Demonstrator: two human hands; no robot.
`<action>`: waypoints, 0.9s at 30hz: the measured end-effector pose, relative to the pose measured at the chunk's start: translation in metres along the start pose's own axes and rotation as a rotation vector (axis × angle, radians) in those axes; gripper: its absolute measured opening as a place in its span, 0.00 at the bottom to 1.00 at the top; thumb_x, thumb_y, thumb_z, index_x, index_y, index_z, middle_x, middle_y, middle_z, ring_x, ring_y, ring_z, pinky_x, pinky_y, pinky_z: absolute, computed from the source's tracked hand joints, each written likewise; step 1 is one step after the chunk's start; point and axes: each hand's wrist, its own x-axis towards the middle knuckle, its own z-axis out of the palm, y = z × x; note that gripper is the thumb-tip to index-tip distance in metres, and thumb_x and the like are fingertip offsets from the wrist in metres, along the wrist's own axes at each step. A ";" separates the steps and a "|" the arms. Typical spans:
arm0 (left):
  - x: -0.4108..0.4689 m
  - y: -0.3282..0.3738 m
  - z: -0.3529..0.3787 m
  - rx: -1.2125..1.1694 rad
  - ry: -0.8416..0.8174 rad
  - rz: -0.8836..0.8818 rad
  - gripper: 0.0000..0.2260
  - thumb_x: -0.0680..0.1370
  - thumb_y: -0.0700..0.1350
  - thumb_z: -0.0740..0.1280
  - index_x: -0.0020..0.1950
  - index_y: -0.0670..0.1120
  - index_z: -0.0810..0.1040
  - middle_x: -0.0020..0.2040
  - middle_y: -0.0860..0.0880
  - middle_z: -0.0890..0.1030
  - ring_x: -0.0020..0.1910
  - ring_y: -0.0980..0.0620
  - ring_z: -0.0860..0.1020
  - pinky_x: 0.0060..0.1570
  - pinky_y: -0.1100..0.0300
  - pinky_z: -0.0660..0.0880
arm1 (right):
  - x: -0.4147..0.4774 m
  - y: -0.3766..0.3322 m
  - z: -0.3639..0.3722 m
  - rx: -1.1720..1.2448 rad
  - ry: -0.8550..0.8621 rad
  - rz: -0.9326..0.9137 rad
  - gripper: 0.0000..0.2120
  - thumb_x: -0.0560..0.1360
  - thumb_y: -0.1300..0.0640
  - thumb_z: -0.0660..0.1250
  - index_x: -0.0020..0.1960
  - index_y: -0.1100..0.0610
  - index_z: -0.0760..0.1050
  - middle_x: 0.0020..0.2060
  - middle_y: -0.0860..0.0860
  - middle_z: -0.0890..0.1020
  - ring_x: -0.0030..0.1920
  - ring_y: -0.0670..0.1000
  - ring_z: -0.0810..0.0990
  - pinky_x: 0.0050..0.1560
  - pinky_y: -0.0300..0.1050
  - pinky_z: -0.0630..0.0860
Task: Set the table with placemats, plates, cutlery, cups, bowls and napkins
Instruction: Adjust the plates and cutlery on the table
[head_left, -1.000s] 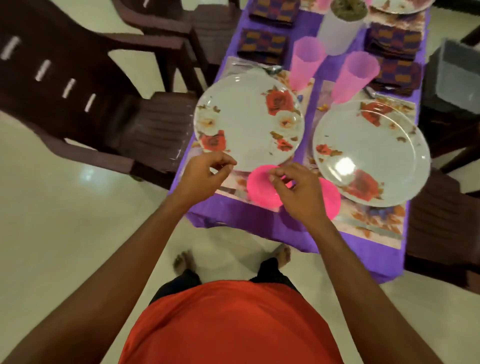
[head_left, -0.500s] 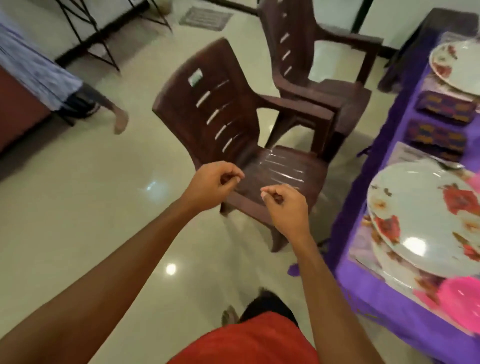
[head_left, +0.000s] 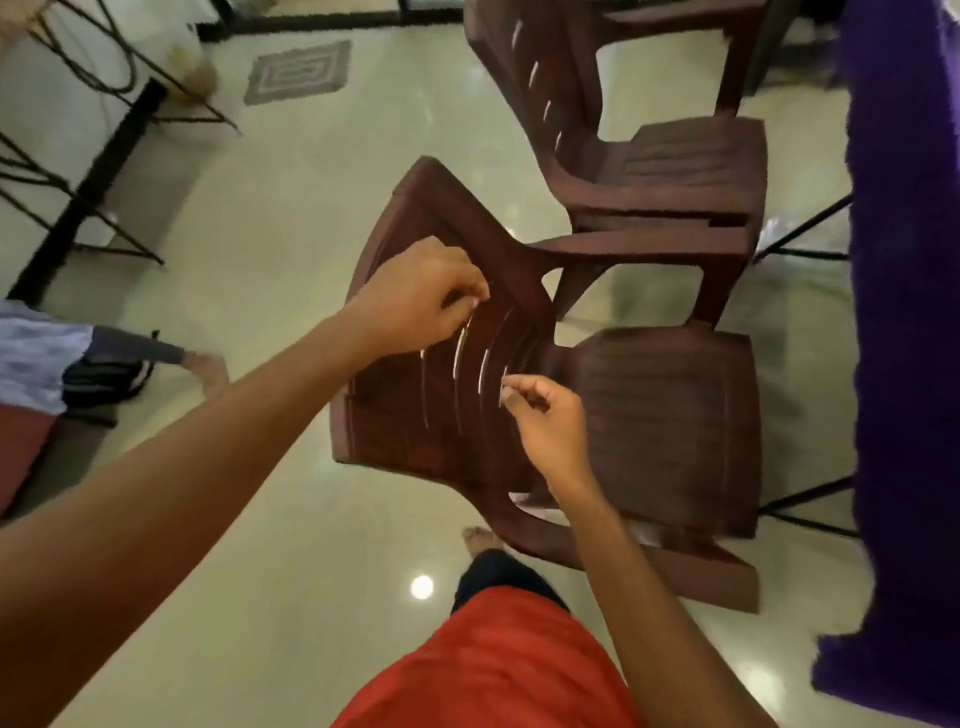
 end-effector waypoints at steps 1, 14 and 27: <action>0.011 -0.018 0.004 0.015 -0.058 0.050 0.08 0.77 0.43 0.68 0.53 0.48 0.85 0.46 0.52 0.82 0.45 0.54 0.76 0.54 0.55 0.73 | 0.010 -0.002 0.014 0.036 0.039 0.045 0.07 0.77 0.57 0.72 0.50 0.45 0.84 0.44 0.45 0.86 0.47 0.45 0.84 0.54 0.46 0.82; 0.172 -0.129 0.046 0.122 -0.559 0.676 0.11 0.79 0.48 0.65 0.59 0.50 0.81 0.53 0.50 0.82 0.52 0.48 0.79 0.52 0.49 0.77 | 0.137 -0.018 0.142 0.257 0.590 0.392 0.10 0.76 0.52 0.71 0.56 0.45 0.79 0.41 0.46 0.84 0.38 0.45 0.81 0.44 0.49 0.78; 0.356 -0.261 -0.066 -0.274 -0.143 0.927 0.07 0.77 0.43 0.68 0.51 0.47 0.84 0.48 0.50 0.82 0.45 0.50 0.77 0.50 0.57 0.71 | 0.308 -0.180 0.163 0.190 0.946 0.144 0.08 0.77 0.52 0.70 0.56 0.47 0.80 0.45 0.46 0.81 0.44 0.43 0.80 0.47 0.43 0.76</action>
